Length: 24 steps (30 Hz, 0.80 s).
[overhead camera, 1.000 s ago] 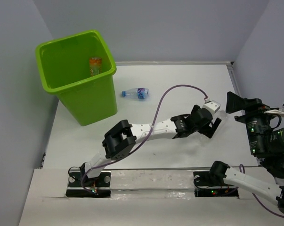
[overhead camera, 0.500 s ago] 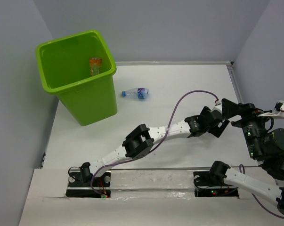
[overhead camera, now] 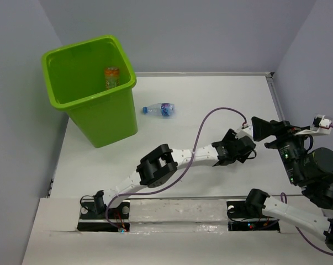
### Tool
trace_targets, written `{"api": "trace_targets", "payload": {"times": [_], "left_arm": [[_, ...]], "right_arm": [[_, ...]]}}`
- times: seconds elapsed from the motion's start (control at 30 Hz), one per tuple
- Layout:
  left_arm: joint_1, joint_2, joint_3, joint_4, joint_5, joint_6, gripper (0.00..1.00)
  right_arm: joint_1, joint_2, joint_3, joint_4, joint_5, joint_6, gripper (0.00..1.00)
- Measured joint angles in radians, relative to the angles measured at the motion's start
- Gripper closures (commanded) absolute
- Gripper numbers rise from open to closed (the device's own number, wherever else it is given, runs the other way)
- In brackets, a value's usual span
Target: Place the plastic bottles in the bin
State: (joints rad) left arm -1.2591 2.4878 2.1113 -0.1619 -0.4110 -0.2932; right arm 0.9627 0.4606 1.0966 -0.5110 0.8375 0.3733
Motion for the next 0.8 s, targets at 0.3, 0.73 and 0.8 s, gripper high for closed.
{"api": "trace_targets", "payload": {"times": [0.3, 0.73, 0.8], "left_arm": [[0.003, -0.491, -0.578, 0.051, -0.016, 0.0, 0.63], [0.042, -1.364, -0.819, 0.214, -0.15, 0.034, 0.63], [0.14, -1.453, -0.81, 0.217, -0.175, 0.044, 0.63]], "right_arm": [[0.0, 0.018, 0.074, 0.01, -0.122, -0.076, 0.18], [0.0, 0.293, 0.23, 0.154, -0.166, -0.32, 0.28], [0.0, 0.359, 0.23, 0.165, -0.205, -0.366, 0.28]]}}
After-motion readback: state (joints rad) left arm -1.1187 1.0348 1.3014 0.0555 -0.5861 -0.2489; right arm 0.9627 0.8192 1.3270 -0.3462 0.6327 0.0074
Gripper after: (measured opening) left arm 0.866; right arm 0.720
